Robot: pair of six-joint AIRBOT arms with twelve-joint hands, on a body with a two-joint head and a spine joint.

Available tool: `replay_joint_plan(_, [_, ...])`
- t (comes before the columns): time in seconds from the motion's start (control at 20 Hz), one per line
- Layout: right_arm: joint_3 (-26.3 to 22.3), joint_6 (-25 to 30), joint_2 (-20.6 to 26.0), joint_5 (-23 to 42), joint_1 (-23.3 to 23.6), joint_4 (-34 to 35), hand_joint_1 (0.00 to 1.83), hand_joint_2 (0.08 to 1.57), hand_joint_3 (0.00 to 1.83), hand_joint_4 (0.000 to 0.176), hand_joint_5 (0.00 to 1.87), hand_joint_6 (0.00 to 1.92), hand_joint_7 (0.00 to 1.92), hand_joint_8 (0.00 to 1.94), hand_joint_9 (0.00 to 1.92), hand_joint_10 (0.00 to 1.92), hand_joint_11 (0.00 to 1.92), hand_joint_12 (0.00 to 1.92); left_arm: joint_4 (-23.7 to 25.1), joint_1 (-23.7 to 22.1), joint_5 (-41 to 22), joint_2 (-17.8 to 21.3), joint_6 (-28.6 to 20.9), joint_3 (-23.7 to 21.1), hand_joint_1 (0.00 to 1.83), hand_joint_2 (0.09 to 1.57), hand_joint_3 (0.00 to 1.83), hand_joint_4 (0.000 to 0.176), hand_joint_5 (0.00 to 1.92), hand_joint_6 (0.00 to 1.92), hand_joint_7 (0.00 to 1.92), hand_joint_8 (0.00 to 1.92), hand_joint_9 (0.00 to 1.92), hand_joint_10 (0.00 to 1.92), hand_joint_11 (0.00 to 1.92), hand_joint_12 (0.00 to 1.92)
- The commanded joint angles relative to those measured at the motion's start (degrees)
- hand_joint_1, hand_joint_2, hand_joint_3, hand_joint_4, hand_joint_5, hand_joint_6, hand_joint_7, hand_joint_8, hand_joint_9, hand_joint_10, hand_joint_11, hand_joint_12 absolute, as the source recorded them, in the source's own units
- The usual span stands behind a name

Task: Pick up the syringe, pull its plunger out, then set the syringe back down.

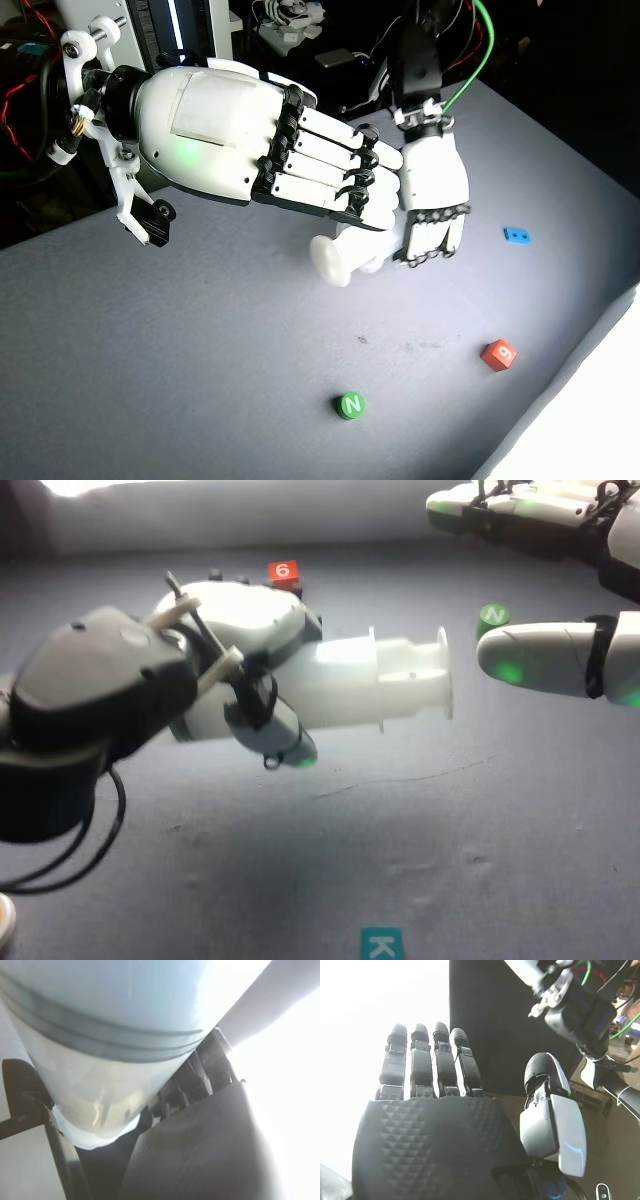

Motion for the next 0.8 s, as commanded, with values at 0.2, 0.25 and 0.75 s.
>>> replay_joint_plan(0.2, [0.0, 2.6, 0.2, 7.4, 0.8, 0.3, 0.10, 1.21, 0.00, 0.000, 0.09, 0.00, 0.12, 0.00, 0.08, 0.00, 0.00, 0.14, -0.2, -4.6, -0.1, 1.8, 4.2, -0.9, 1.21, 1.13, 0.00, 0.029, 0.98, 1.00, 0.94, 1.08, 0.83, 0.85, 0.47, 1.33])
replay_joint_plan(0.25, [0.0, 3.4, 0.2, 7.3, 1.0, 1.1, 0.42, 1.15, 0.00, 0.000, 0.00, 0.00, 0.01, 0.00, 0.00, 0.00, 0.00, 0.01, -2.4, -5.7, -0.1, 2.3, 6.6, -1.3, 1.21, 1.13, 0.00, 0.029, 0.95, 1.05, 0.94, 1.08, 0.82, 0.85, 0.47, 1.33])
replay_joint_plan(0.75, [0.9, 9.9, 0.1, -0.6, 5.1, 6.4, 0.85, 1.01, 0.01, 0.000, 0.00, 0.00, 0.03, 0.00, 0.04, 0.00, 0.00, 0.28, -6.2, -9.4, 0.5, 2.8, 11.1, -1.7, 1.21, 1.13, 0.00, 0.030, 0.96, 1.03, 0.96, 1.05, 0.83, 0.86, 0.44, 1.37])
